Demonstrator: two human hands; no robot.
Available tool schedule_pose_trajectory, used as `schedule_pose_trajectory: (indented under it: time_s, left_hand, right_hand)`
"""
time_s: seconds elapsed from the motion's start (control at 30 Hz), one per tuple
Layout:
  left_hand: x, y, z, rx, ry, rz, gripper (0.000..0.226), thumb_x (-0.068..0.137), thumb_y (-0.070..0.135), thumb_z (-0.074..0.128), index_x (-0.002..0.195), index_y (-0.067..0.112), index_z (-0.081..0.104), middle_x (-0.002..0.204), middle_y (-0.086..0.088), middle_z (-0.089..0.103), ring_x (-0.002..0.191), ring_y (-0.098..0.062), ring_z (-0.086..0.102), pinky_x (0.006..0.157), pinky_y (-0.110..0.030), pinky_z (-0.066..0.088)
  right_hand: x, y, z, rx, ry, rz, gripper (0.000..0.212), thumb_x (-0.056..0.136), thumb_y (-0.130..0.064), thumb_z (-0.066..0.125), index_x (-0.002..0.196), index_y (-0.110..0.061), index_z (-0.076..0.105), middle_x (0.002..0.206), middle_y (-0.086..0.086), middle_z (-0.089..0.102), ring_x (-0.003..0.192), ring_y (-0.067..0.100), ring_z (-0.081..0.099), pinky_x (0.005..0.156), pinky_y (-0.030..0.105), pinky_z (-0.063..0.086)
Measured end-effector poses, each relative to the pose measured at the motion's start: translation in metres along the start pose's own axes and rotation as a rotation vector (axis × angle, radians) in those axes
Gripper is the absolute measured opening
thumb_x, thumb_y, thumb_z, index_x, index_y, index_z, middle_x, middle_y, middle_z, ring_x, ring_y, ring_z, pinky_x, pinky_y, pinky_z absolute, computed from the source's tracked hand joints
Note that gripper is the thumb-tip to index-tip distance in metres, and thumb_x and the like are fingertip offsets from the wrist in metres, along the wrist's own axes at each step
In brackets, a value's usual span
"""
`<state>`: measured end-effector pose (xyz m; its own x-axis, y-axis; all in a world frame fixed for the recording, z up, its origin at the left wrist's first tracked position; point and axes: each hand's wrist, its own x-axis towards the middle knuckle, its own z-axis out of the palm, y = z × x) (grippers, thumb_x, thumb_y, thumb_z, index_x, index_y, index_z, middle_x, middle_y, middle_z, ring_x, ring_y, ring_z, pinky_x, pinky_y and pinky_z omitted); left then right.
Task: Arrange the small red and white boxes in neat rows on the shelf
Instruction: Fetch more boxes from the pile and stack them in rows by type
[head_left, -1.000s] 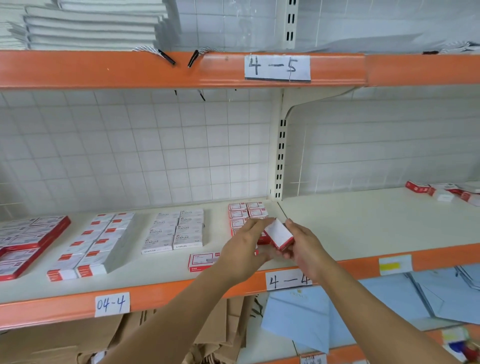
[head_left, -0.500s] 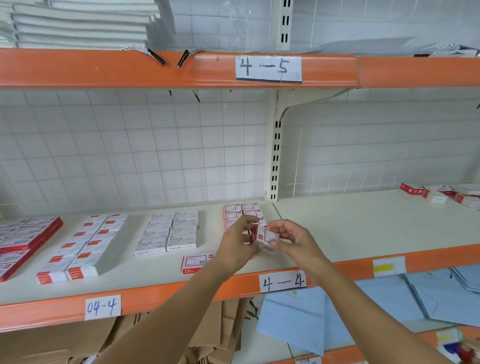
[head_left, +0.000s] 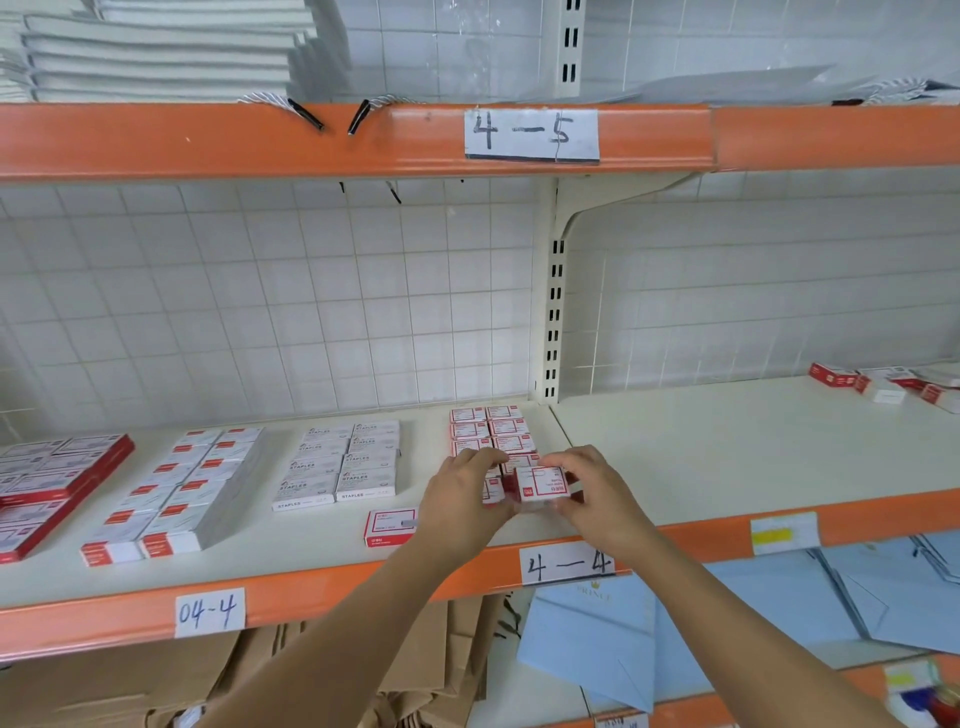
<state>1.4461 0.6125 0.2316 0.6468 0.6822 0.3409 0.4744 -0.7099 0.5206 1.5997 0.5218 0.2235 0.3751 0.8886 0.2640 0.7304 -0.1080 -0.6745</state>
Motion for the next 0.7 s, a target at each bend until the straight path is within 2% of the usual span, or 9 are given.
schedule_pose_trajectory:
  time_s: [0.1,0.23,0.3,0.37,0.43,0.53,0.57,0.63,0.7]
  left_hand:
    - [-0.005,-0.012,0.001,0.226,-0.015,-0.019,0.048,0.084,0.039,0.063,0.129,0.029,0.049,0.129,0.01,0.051,0.119,-0.014,0.042,0.097,-0.029,0.032]
    - [-0.007,-0.019,0.004,0.286,-0.031,-0.009,0.045,0.087,0.039,0.061,0.129,0.03,0.05,0.129,0.01,0.049,0.118,-0.013,0.041,0.094,-0.026,0.034]
    - [-0.008,-0.02,0.005,0.291,-0.027,0.006,0.044,0.088,0.037,0.06,0.13,0.03,0.05,0.13,0.01,0.049,0.118,-0.013,0.041,0.093,-0.026,0.036]
    - [-0.008,-0.022,0.005,0.291,-0.023,0.019,0.044,0.088,0.034,0.059,0.13,0.03,0.05,0.13,0.011,0.049,0.118,-0.013,0.041,0.093,-0.027,0.037]
    - [-0.008,-0.024,0.006,0.294,-0.021,0.03,0.044,0.089,0.033,0.059,0.131,0.03,0.049,0.13,0.011,0.049,0.118,-0.013,0.04,0.093,-0.027,0.037]
    - [-0.008,-0.025,0.007,0.306,-0.018,0.043,0.044,0.089,0.032,0.057,0.132,0.03,0.048,0.13,0.011,0.049,0.118,-0.013,0.04,0.093,-0.027,0.037]
    - [-0.007,-0.025,0.008,0.304,-0.015,0.046,0.044,0.089,0.032,0.057,0.132,0.03,0.048,0.13,0.011,0.049,0.118,-0.013,0.04,0.092,-0.026,0.038]
    - [-0.007,-0.026,0.008,0.296,-0.011,0.05,0.044,0.089,0.031,0.057,0.132,0.029,0.048,0.129,0.011,0.049,0.118,-0.013,0.04,0.092,-0.026,0.039]
    - [-0.007,-0.026,0.008,0.287,-0.01,0.054,0.043,0.09,0.03,0.056,0.132,0.029,0.049,0.129,0.011,0.049,0.118,-0.013,0.04,0.092,-0.027,0.039]
  right_hand:
    - [-0.002,0.008,0.004,-0.14,-0.031,0.035,0.048,0.086,0.001,0.059,0.13,-0.018,0.052,0.119,-0.004,0.04,0.102,0.012,0.05,0.085,0.021,0.046]
    - [-0.002,0.011,0.008,-0.131,-0.046,0.083,0.045,0.088,-0.004,0.059,0.13,-0.02,0.051,0.122,-0.001,0.042,0.099,0.012,0.053,0.088,0.028,0.049]
    - [-0.002,0.01,0.007,-0.144,-0.046,0.101,0.041,0.088,-0.012,0.062,0.126,-0.021,0.052,0.12,-0.002,0.044,0.093,0.011,0.053,0.084,0.029,0.05]
    - [-0.003,0.008,0.004,-0.227,-0.038,0.133,0.035,0.086,-0.03,0.065,0.118,-0.025,0.053,0.111,-0.006,0.048,0.087,0.01,0.053,0.071,0.027,0.047]
    - [-0.006,0.006,0.001,-0.348,-0.031,0.173,0.039,0.082,-0.051,0.062,0.111,-0.029,0.047,0.093,-0.012,0.051,0.079,0.01,0.051,0.056,0.025,0.038]
    - [-0.008,0.003,-0.004,-0.414,-0.018,0.151,0.039,0.083,-0.065,0.05,0.108,-0.036,0.044,0.07,-0.017,0.047,0.071,0.009,0.049,0.051,0.023,0.033]
    - [-0.007,0.001,-0.007,-0.384,-0.006,0.134,0.031,0.087,-0.062,0.045,0.106,-0.037,0.049,0.07,-0.017,0.049,0.072,0.009,0.051,0.054,0.023,0.037]
    - [-0.003,0.001,-0.012,-0.292,0.021,0.108,0.02,0.097,-0.037,0.043,0.109,-0.035,0.059,0.089,-0.013,0.057,0.085,0.01,0.054,0.066,0.027,0.046]
    - [0.0,0.002,-0.02,-0.25,-0.075,0.027,0.043,0.093,-0.005,0.044,0.126,-0.03,0.056,0.121,-0.009,0.05,0.112,0.012,0.048,0.085,0.028,0.046]
